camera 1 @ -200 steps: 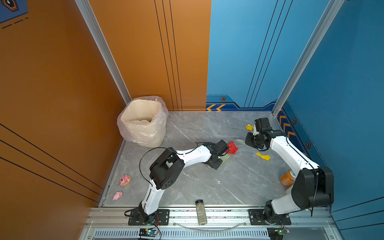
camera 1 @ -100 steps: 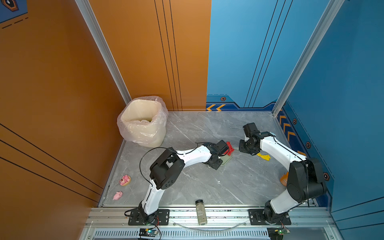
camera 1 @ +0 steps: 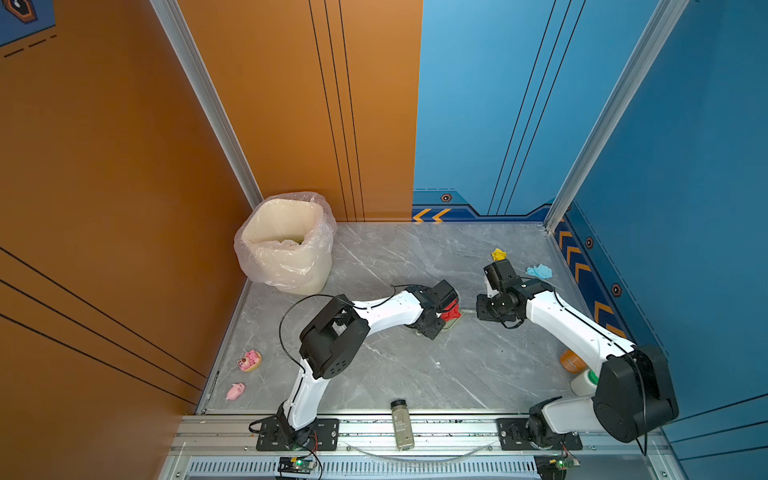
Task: Sweep away the paper scraps from the table
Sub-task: 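Carry the dustpan to the bin with the left gripper while the right draws back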
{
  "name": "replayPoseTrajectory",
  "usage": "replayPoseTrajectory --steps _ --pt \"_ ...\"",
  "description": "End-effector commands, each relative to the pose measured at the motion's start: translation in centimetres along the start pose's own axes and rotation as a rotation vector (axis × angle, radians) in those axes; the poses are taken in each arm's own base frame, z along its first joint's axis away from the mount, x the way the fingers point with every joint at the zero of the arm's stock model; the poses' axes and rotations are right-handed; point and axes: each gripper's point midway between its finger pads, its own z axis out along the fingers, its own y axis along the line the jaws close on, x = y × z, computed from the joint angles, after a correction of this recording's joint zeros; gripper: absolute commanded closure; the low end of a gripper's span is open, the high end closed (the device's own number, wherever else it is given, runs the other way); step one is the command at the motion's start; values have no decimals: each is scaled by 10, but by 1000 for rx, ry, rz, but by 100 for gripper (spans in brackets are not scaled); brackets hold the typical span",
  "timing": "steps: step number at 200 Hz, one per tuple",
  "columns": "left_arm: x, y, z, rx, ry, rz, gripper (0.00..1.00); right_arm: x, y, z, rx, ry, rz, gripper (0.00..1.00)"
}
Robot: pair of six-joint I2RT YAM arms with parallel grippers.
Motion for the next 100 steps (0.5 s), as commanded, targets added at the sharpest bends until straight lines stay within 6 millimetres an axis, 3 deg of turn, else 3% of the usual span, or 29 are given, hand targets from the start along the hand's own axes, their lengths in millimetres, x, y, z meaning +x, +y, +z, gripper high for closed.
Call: replayPoseTrajectory --steps 1,49,100 --pt "19 2 14 -2 65 16 100 7 -7 -12 0 7 1 100" --pt "12 5 8 -12 11 -2 100 -12 -28 -29 14 -72 123 100" --pt "2 11 -1 -44 -81 -16 100 -16 -39 -35 -1 -102 182 100"
